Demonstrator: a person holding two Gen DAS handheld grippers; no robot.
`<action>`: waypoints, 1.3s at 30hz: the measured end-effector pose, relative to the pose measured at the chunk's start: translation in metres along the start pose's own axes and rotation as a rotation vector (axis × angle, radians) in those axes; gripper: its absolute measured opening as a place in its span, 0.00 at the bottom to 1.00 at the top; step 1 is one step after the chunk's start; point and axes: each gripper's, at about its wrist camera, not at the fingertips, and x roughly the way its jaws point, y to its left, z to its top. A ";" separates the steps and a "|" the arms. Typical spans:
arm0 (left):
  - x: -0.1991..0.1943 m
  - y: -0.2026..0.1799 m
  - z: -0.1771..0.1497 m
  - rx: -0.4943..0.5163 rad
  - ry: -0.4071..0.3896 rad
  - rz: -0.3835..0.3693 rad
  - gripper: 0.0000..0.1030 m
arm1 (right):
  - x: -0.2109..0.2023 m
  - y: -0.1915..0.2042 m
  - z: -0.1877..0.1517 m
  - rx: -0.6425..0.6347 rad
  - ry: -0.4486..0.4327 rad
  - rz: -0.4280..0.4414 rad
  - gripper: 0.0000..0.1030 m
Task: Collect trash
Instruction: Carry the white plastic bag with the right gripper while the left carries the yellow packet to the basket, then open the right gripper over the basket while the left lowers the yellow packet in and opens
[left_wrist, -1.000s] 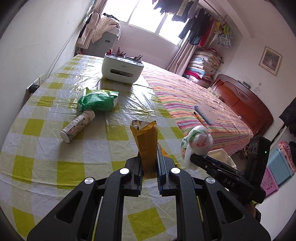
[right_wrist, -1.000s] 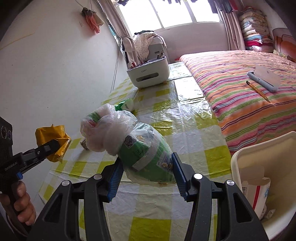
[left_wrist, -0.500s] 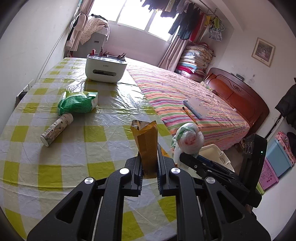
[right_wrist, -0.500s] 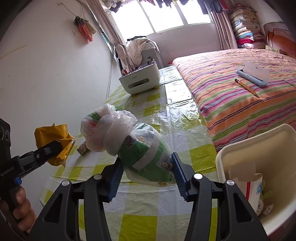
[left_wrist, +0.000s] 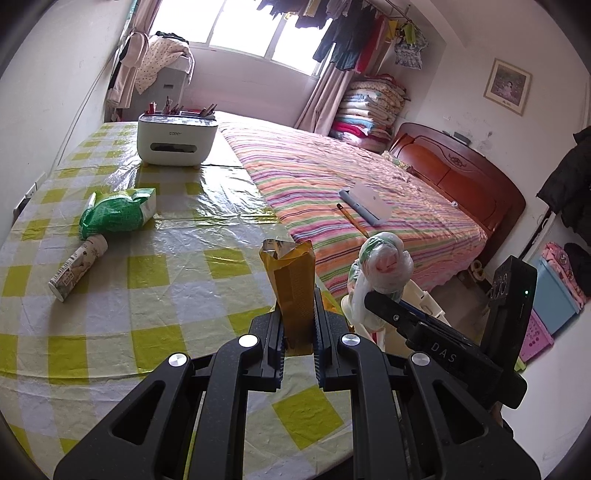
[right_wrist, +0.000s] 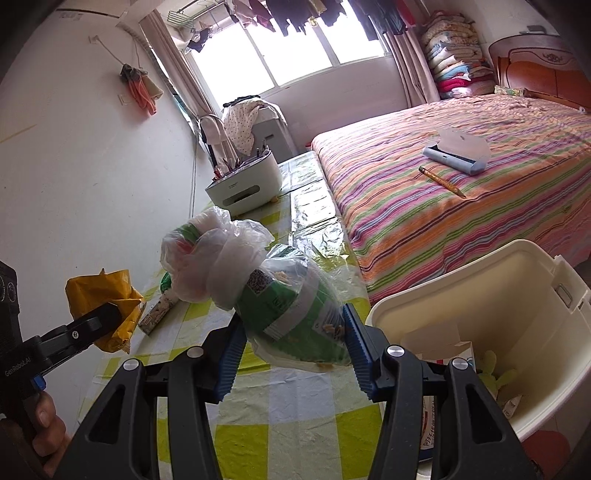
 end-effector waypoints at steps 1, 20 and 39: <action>0.001 -0.002 0.000 0.004 0.002 -0.003 0.11 | -0.003 -0.003 0.000 0.010 -0.006 -0.011 0.48; 0.016 -0.035 -0.005 0.078 0.031 -0.035 0.12 | -0.051 -0.065 0.002 0.232 -0.131 -0.236 0.50; 0.029 -0.059 -0.007 0.113 0.064 -0.106 0.12 | -0.083 -0.086 -0.004 0.376 -0.295 -0.311 0.67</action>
